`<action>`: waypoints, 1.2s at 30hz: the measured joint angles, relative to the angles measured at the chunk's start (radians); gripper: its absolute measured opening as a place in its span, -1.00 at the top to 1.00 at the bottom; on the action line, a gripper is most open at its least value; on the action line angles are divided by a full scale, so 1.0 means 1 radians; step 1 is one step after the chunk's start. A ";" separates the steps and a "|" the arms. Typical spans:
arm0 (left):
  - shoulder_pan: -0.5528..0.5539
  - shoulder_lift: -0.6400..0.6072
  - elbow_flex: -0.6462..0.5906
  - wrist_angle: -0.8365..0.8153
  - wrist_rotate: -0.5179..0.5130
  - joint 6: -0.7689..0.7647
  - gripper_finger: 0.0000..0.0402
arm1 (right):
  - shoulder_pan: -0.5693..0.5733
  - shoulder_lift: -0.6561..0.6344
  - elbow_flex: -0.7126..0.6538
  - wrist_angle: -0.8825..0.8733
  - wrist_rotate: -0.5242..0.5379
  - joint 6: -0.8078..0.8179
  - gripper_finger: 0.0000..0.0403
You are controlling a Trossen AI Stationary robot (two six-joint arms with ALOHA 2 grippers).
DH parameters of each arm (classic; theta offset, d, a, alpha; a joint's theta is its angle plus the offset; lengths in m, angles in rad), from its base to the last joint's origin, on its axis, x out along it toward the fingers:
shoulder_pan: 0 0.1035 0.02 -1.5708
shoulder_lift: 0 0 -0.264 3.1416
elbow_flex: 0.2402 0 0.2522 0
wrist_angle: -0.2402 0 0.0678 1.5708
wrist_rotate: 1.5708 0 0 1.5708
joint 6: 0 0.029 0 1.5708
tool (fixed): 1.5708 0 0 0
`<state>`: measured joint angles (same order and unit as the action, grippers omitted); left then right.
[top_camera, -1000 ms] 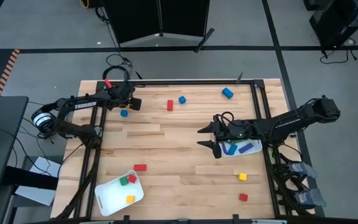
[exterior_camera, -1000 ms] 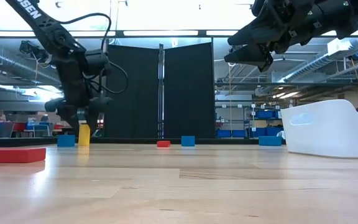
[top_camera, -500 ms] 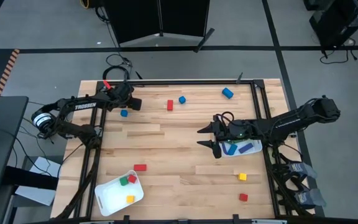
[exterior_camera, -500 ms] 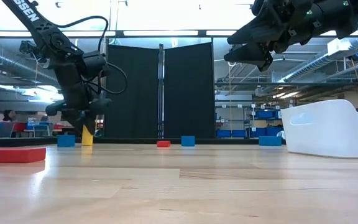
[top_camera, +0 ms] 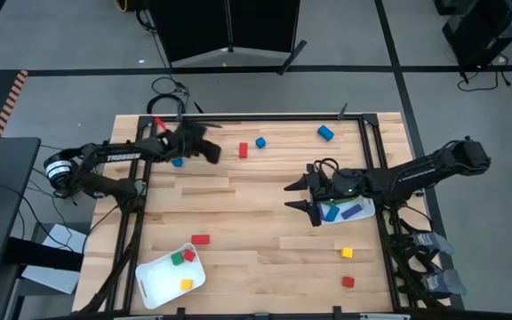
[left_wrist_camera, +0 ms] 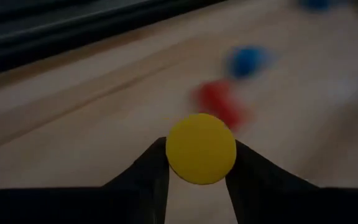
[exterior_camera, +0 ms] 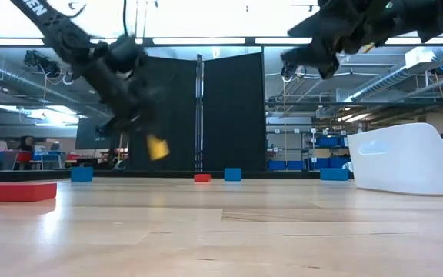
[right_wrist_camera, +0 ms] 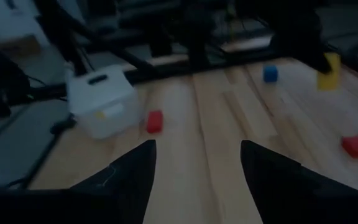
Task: Sort blocks by size
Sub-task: Put the yellow cylindrical block into the top white bin, then put the red rectangular block into the top white bin
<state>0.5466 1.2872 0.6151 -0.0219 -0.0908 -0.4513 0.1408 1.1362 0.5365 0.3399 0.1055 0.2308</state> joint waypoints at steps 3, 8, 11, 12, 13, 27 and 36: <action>-0.140 0.019 0.032 0.106 0.004 -0.002 0.35 | 0.019 -0.072 0.000 0.003 -0.002 -0.033 -0.22; -0.346 0.127 0.091 0.364 0.002 0.003 0.35 | 0.052 -0.210 0.000 0.046 -0.002 -0.126 -0.24; -0.441 0.258 0.170 0.487 0.002 0.017 0.35 | 0.071 -0.287 0.001 0.065 0.005 -0.174 -0.24; -0.467 0.307 0.204 0.511 0.002 0.031 0.35 | 0.076 -0.308 0.001 0.066 0.006 -0.187 -0.24; -0.489 0.358 0.252 0.535 0.002 0.048 0.35 | 0.081 -0.326 0.001 0.074 0.006 -0.198 -0.23; -0.555 0.934 0.990 0.391 0.152 0.211 0.35 | 0.169 -0.384 0.001 0.083 0.036 -0.231 -0.22; -0.546 1.010 1.085 0.323 0.148 0.240 -0.29 | 0.222 -0.383 0.001 0.062 0.087 -0.232 -0.21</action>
<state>0.0010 2.2974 1.7001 0.3006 0.0574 -0.2118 0.3632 0.7536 0.5373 0.4022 0.1925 -0.0010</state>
